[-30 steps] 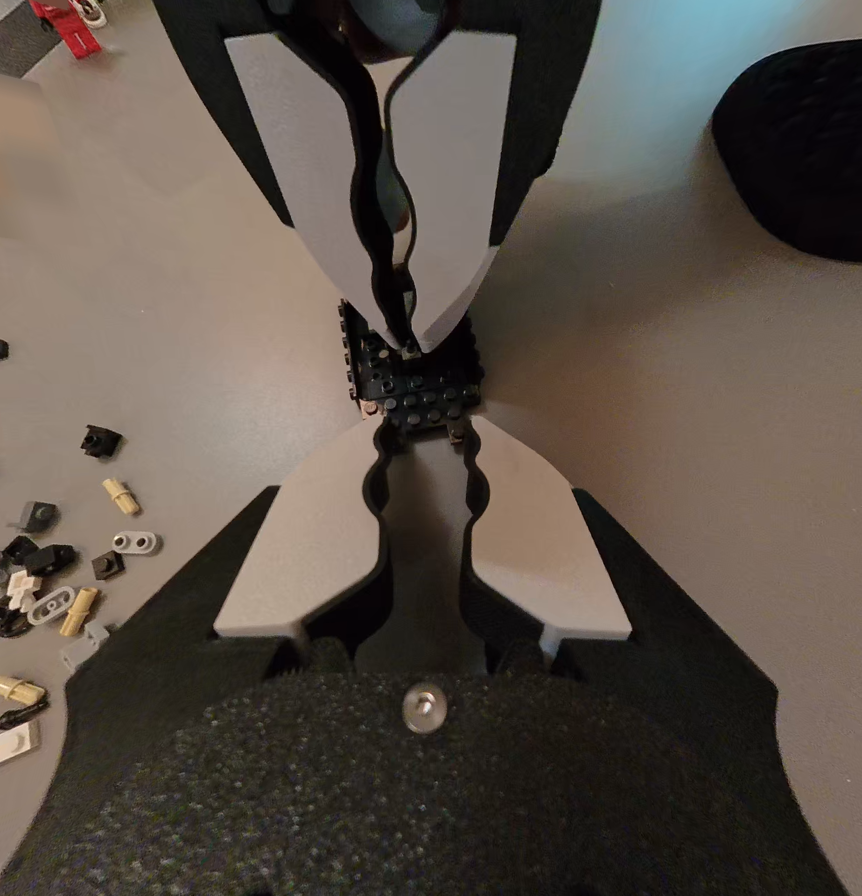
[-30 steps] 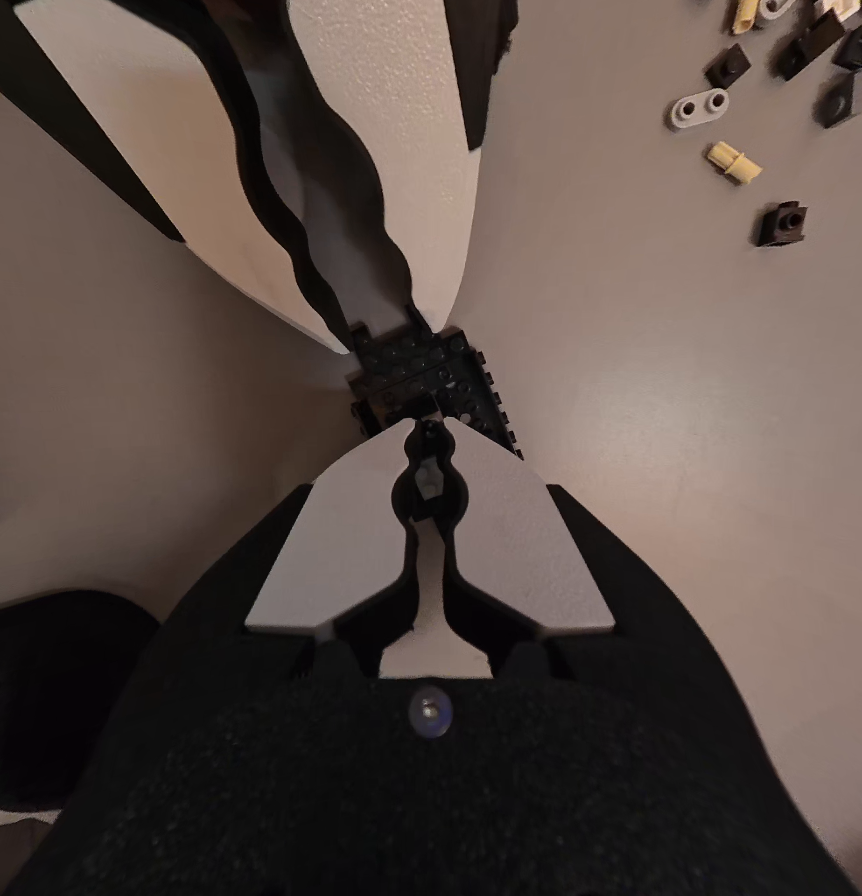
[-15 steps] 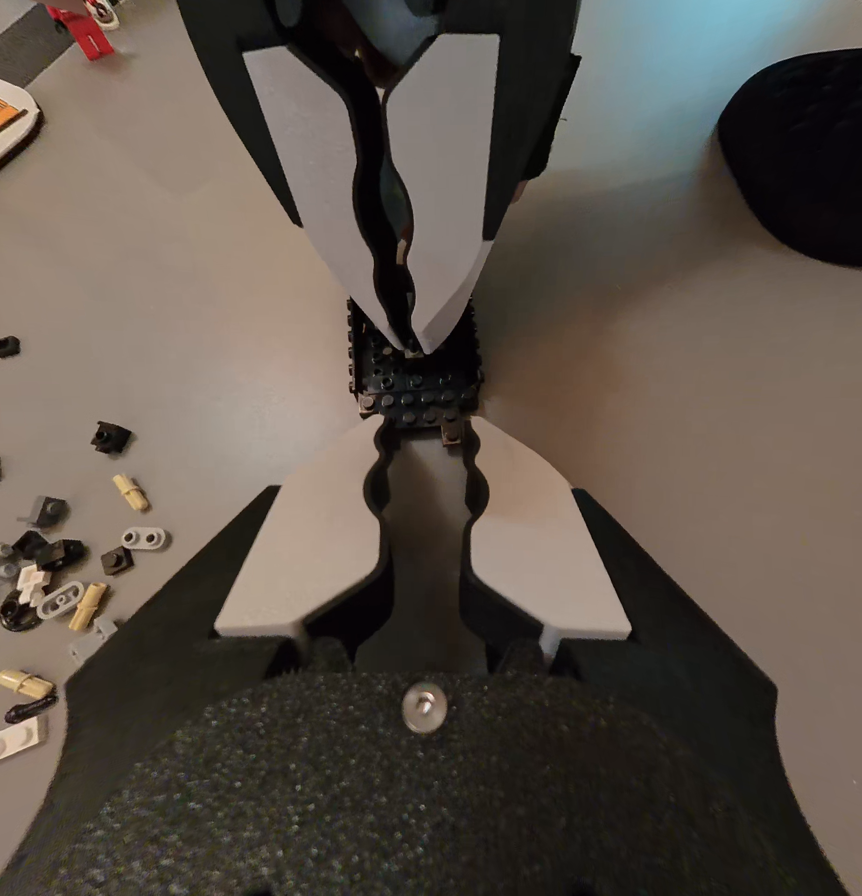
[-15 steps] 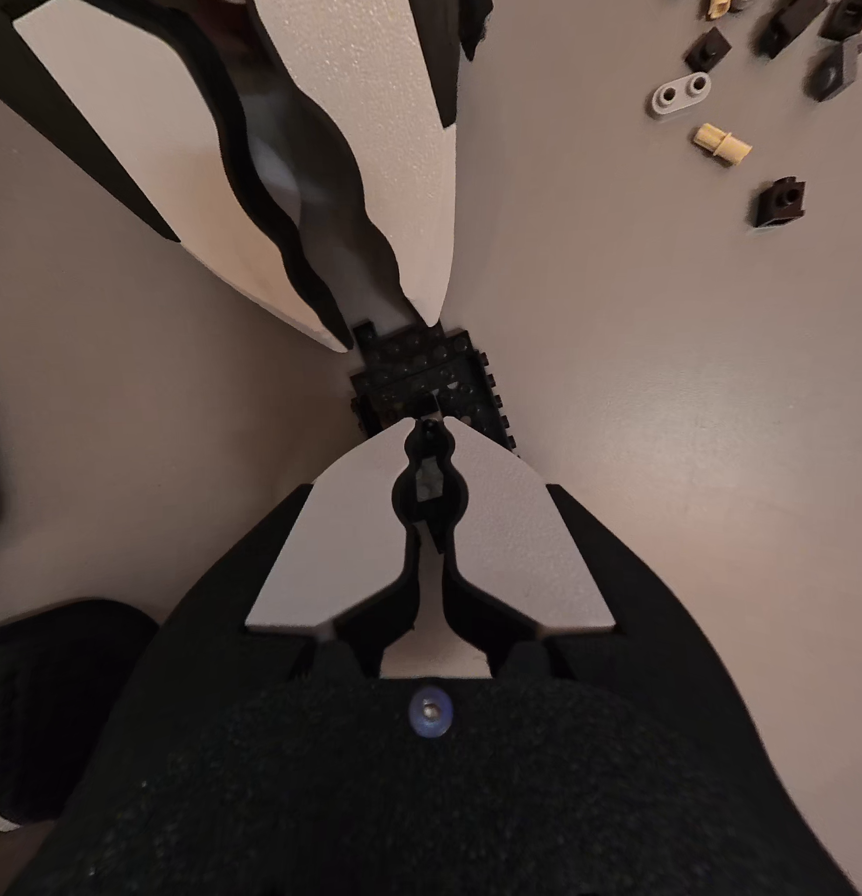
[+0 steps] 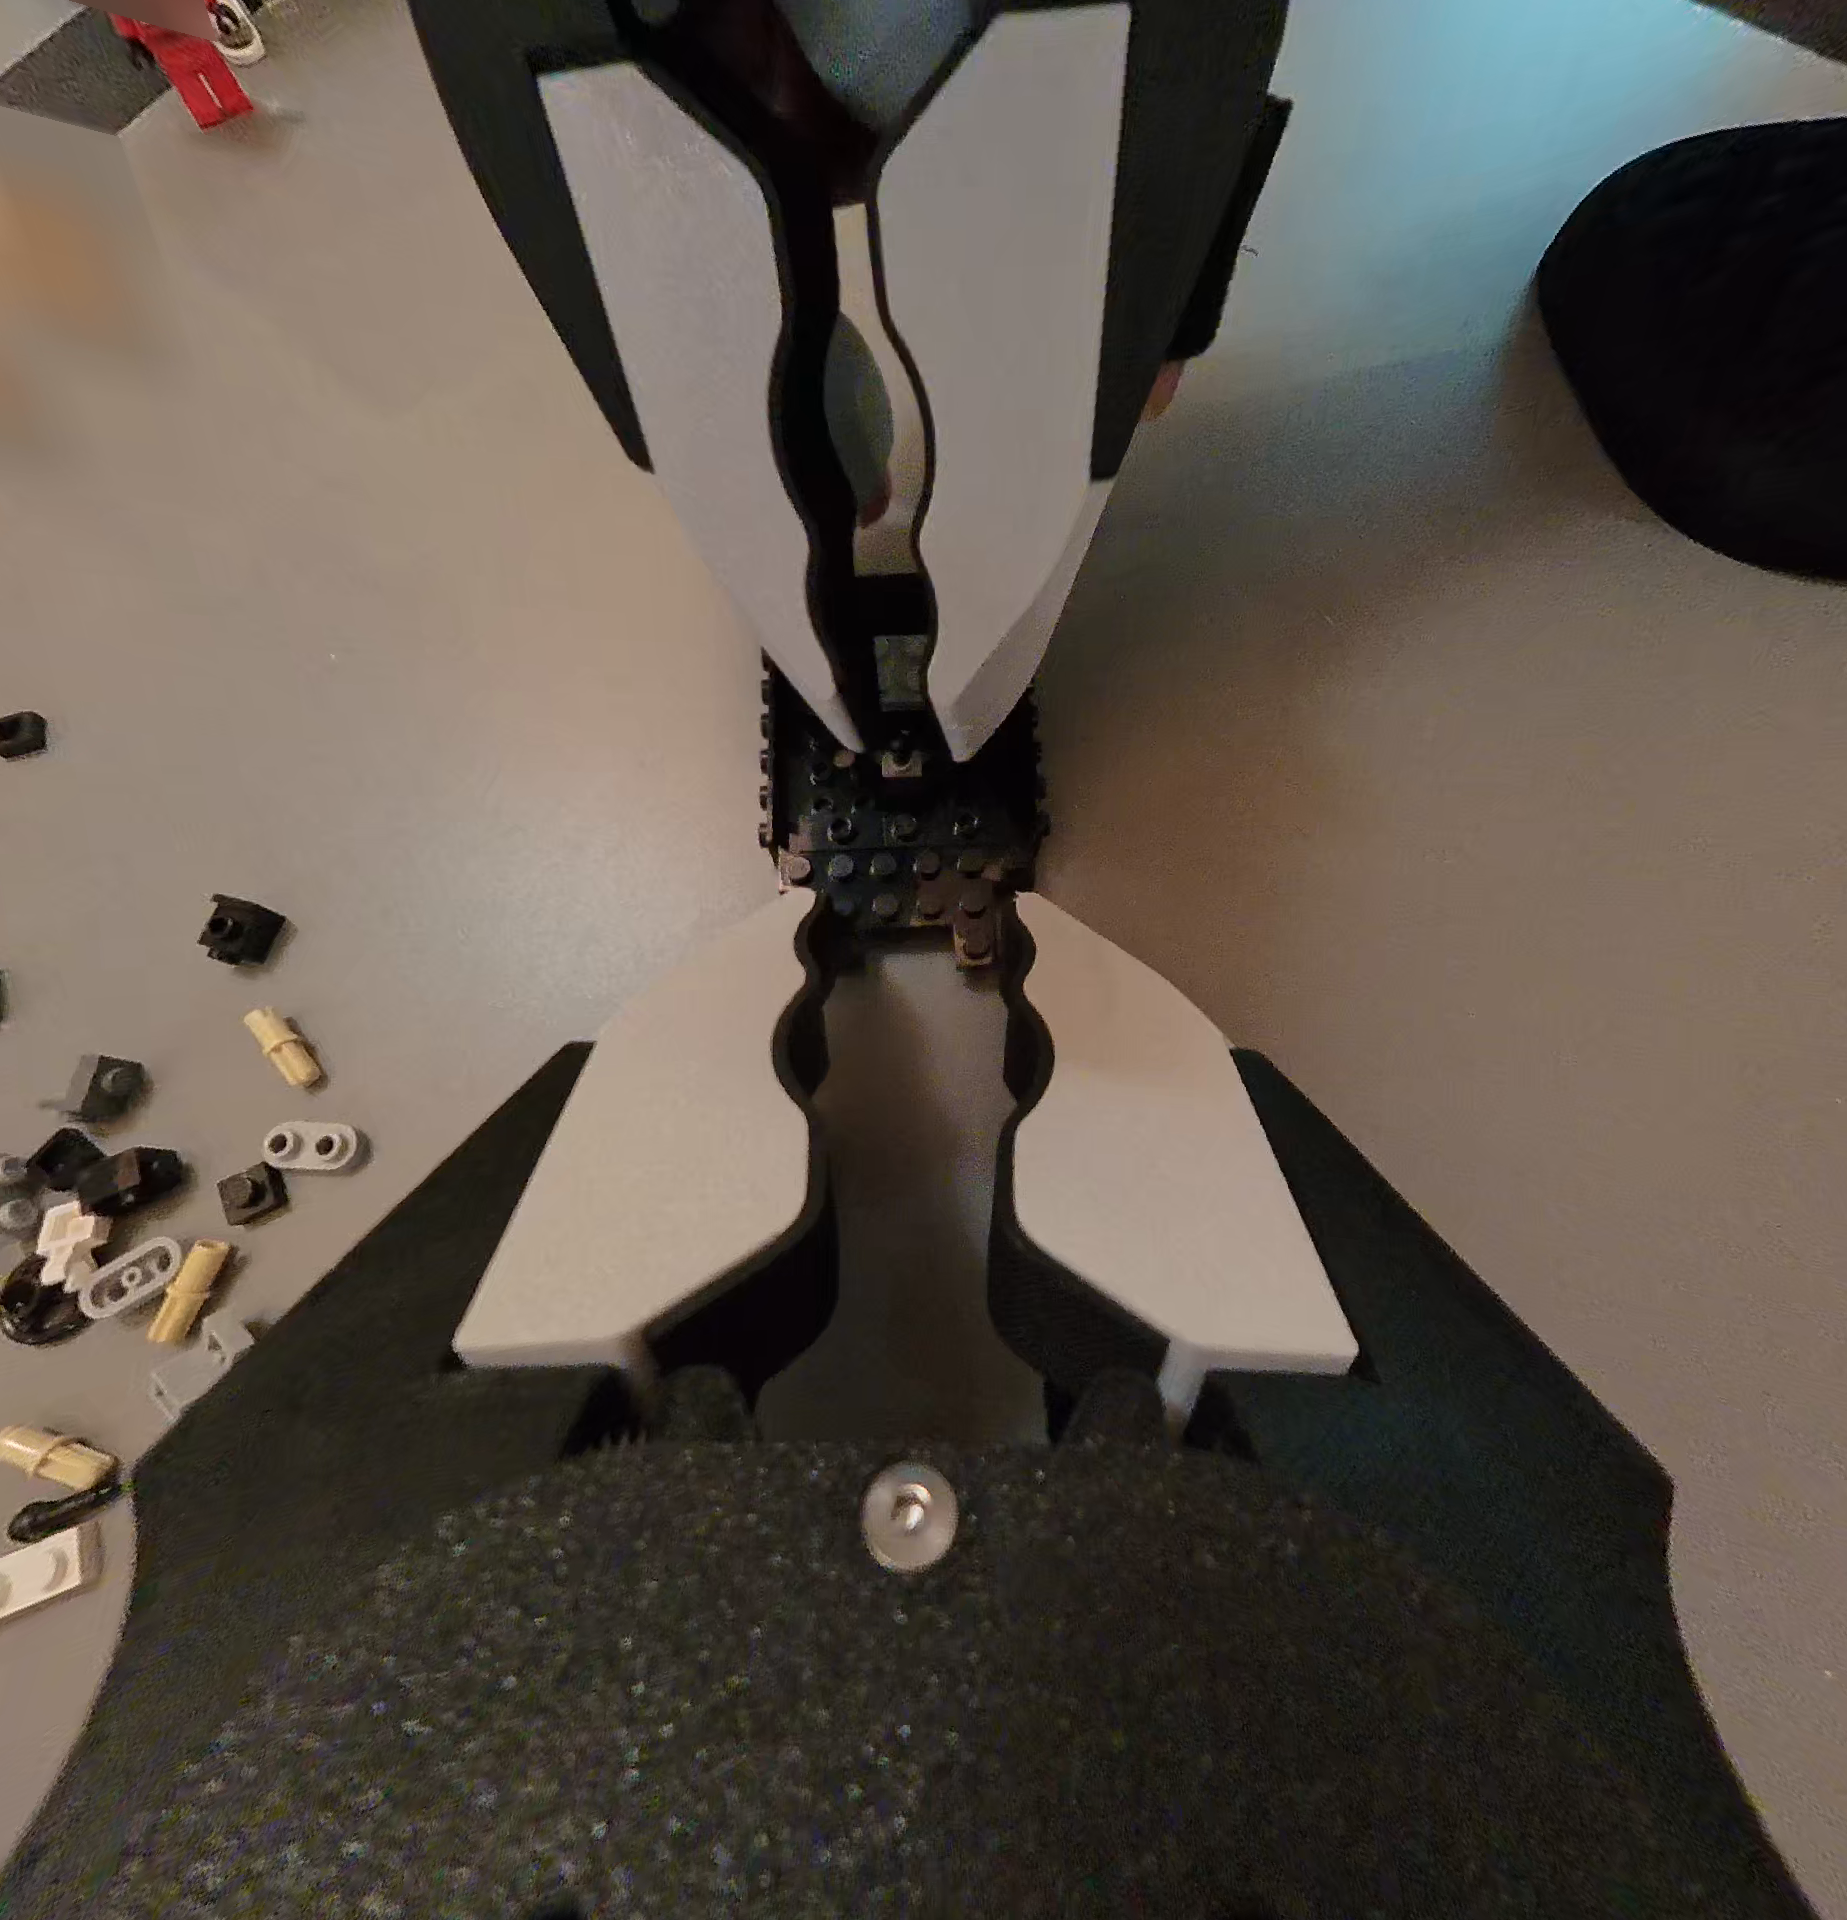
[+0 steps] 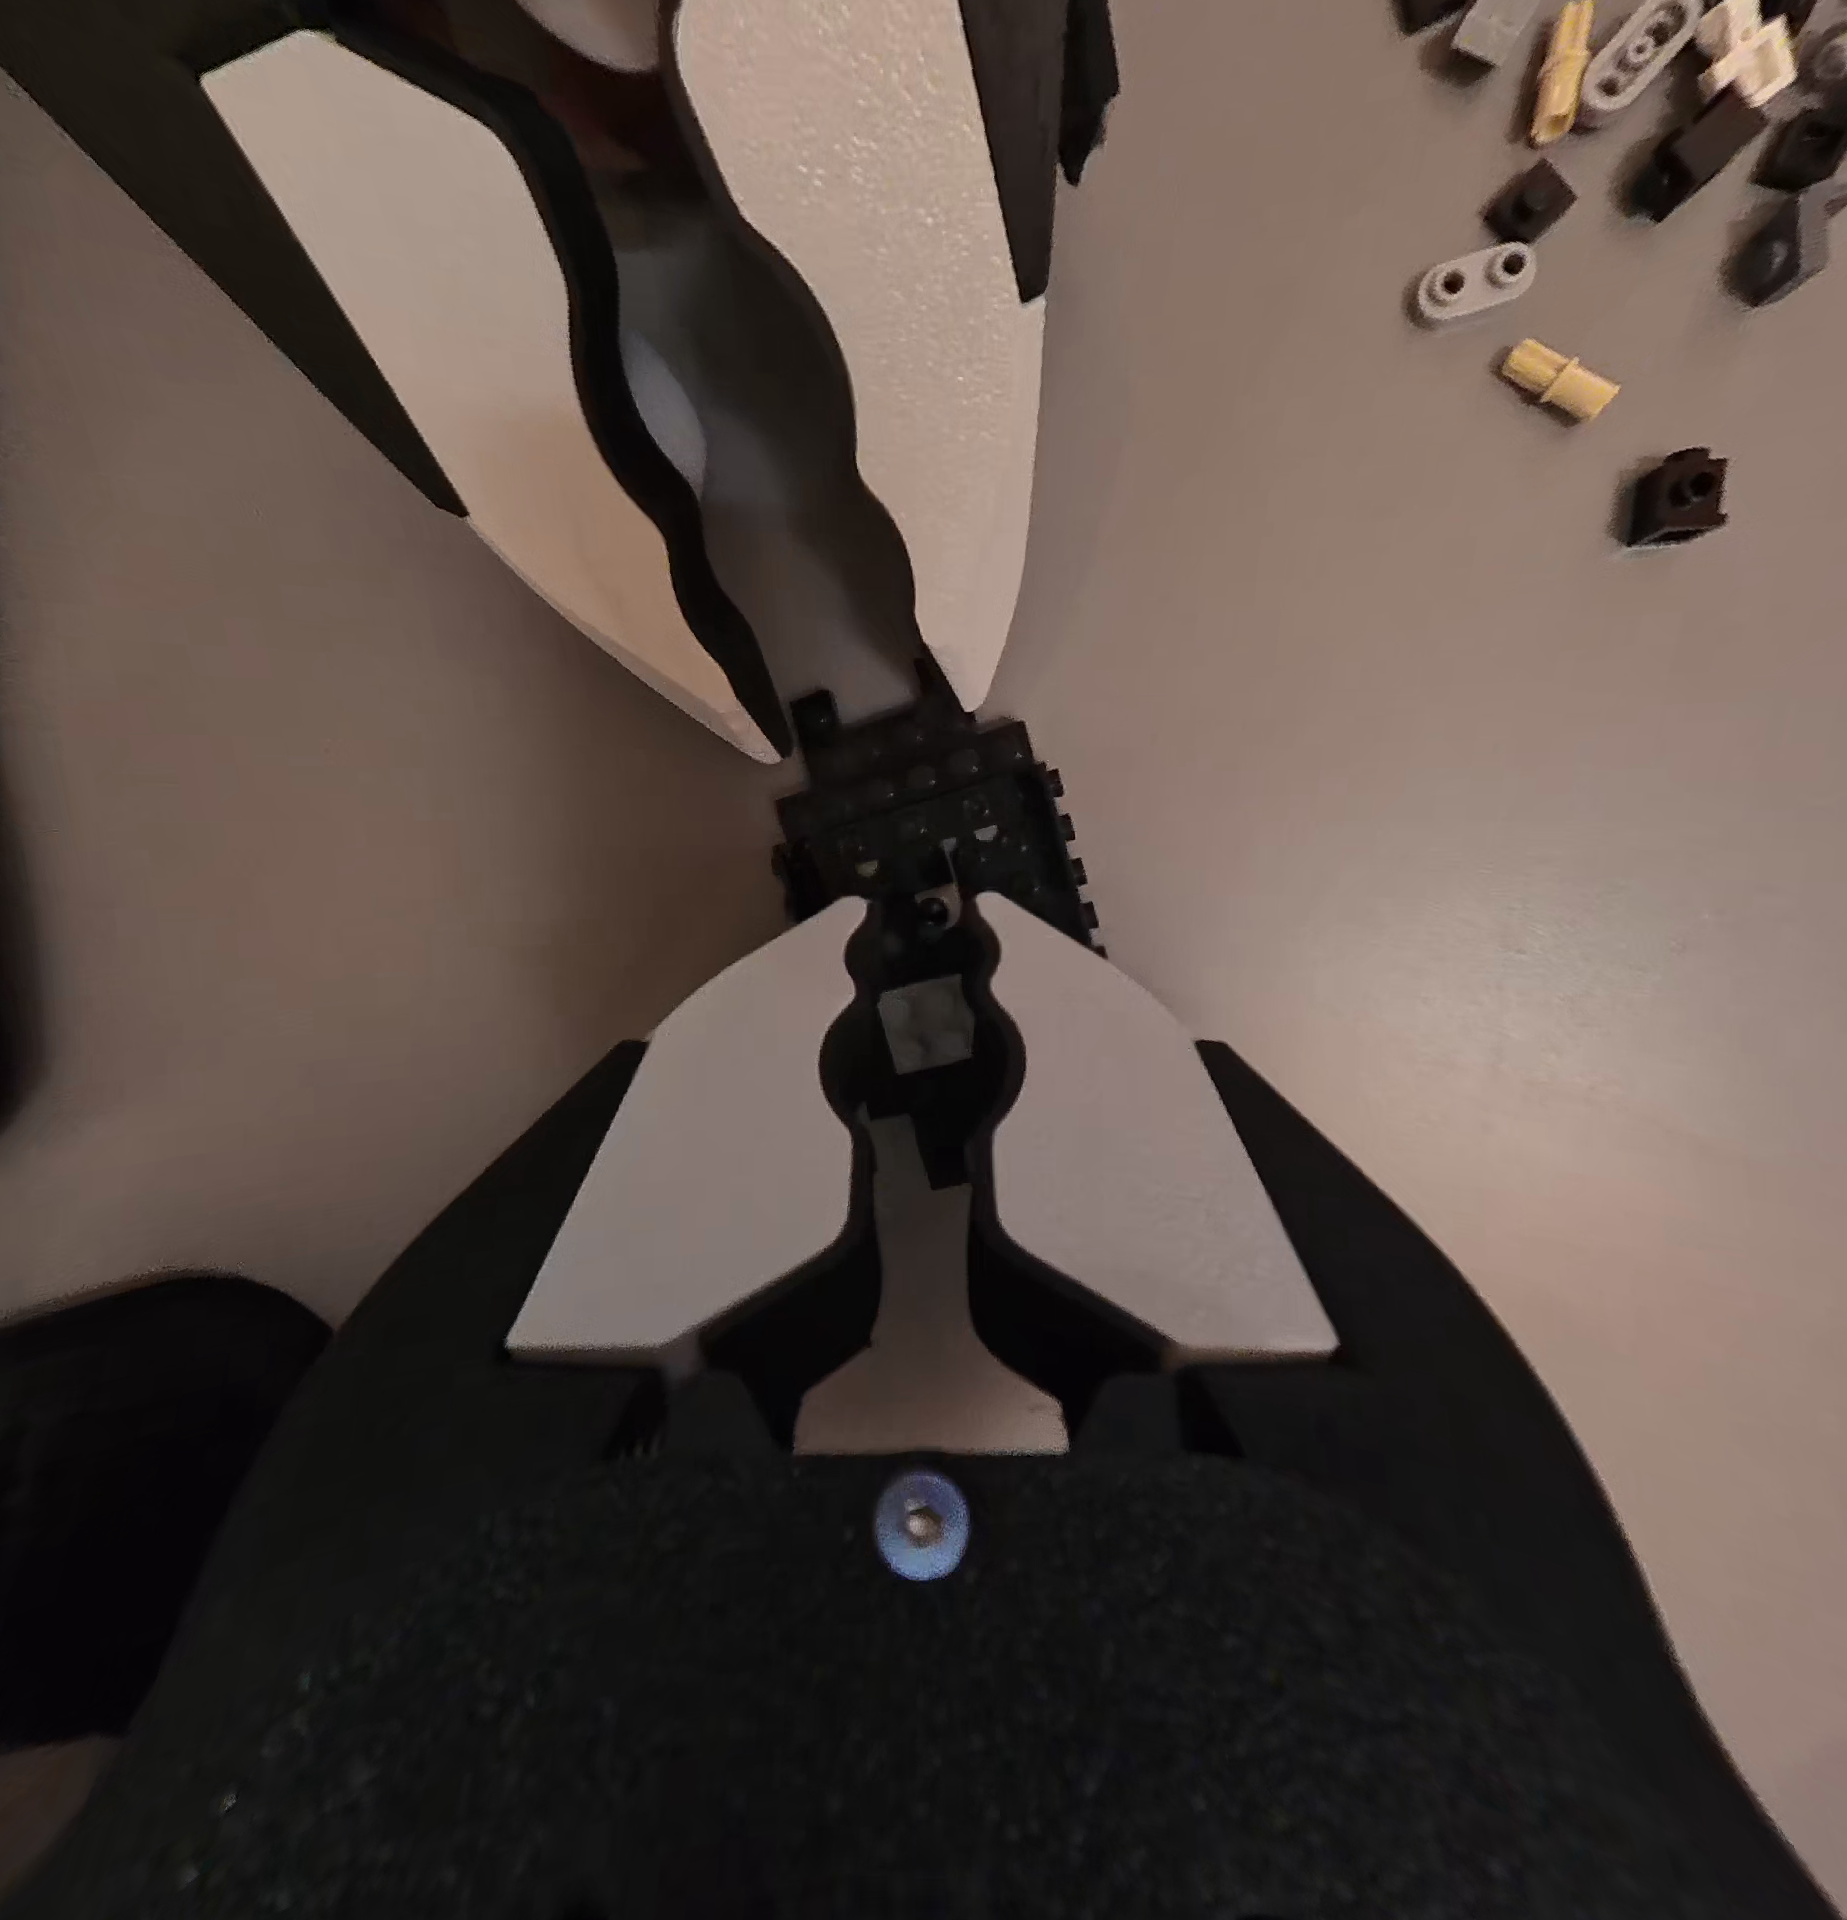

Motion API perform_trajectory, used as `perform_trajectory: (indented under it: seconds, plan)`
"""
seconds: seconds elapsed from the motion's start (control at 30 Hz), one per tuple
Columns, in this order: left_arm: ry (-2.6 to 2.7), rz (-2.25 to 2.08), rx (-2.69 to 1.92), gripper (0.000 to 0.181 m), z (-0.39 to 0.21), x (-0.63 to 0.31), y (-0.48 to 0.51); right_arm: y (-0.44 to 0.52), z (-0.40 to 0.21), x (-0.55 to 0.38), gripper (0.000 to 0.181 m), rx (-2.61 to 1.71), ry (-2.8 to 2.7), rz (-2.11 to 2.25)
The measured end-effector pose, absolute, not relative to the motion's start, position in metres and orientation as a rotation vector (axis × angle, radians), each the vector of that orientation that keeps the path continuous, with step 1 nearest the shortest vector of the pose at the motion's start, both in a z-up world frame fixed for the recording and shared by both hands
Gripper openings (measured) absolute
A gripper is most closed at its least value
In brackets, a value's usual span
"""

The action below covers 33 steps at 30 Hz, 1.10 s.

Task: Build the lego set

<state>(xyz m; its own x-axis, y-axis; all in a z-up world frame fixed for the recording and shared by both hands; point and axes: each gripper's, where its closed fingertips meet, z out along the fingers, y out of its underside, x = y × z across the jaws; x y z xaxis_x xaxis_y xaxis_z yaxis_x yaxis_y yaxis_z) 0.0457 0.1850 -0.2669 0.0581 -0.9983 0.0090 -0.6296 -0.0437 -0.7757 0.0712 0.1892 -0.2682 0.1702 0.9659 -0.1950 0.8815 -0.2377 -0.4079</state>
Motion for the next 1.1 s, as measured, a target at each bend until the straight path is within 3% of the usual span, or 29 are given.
perform_trajectory:
  seconds: [0.17, 0.37, 0.43, 0.63, 1.1]
  plan:
    - [1.627, -0.794, -1.743, 0.030, -0.266, 0.045, 0.186, 0.191, -0.253, 0.074, 0.029, -2.180, -1.745, 0.630]
    - [1.599, -0.836, -1.735, 0.034, -0.261, 0.040, 0.188, 0.192, -0.265, 0.091, 0.077, -2.138, -1.693, 0.507]
    - [1.584, -0.858, -1.732, 0.035, -0.258, 0.040, 0.190, 0.193, -0.276, 0.092, 0.083, -2.135, -1.678, 0.502]
    - [1.551, -0.906, -1.734, 0.036, -0.254, 0.038, 0.193, 0.198, -0.278, 0.087, 0.060, -2.056, -1.632, 0.524]
    - [1.419, -1.099, -1.727, 0.039, -0.234, 0.038, 0.195, 0.186, -0.258, 0.097, 0.059, -2.056, -1.311, 0.694]
